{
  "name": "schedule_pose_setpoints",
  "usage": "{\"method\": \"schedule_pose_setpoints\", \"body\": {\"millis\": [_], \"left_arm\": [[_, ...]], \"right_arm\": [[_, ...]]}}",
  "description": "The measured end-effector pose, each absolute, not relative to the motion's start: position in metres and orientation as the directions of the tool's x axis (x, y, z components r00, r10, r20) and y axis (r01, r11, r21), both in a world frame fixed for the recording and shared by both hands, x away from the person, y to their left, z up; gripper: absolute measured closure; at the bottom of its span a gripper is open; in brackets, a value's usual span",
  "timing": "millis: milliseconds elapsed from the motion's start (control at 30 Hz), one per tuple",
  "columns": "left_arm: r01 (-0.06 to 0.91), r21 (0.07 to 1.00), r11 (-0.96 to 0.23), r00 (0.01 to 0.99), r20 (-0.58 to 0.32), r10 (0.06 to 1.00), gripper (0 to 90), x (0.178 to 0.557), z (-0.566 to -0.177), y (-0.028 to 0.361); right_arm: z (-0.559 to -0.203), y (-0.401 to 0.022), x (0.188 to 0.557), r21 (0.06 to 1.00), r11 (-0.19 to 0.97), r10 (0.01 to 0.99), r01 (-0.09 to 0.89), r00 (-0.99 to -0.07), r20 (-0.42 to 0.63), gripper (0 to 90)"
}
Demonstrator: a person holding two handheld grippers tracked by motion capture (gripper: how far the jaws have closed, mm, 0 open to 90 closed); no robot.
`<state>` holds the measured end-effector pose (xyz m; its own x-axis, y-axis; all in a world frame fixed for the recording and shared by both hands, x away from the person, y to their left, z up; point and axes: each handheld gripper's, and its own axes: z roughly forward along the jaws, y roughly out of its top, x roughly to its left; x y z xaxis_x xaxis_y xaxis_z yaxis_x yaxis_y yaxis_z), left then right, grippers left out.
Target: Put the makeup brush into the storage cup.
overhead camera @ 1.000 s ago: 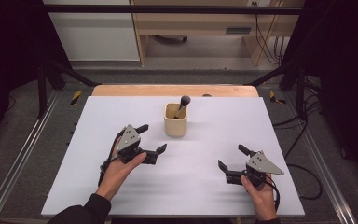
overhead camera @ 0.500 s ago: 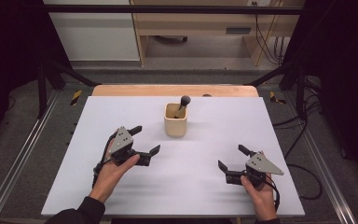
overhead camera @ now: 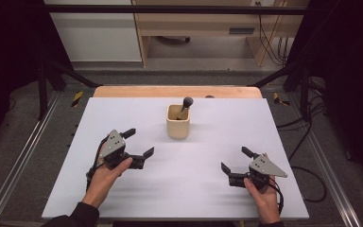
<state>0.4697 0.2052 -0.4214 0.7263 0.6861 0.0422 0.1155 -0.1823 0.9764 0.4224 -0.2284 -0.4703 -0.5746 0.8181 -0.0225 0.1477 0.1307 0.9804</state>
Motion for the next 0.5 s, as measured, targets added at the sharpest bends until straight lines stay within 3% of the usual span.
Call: {"method": "schedule_pose_setpoints", "body": {"millis": [500], "left_arm": [[0.123, 0.981, -0.149, 0.704, 0.019, 0.71, 1.7, 0.46, -0.425, 0.231]], "right_arm": [[-0.47, -0.228, 0.422, 0.98, 0.136, 0.819, 0.148, -0.574, -0.027, 3.4]]}}
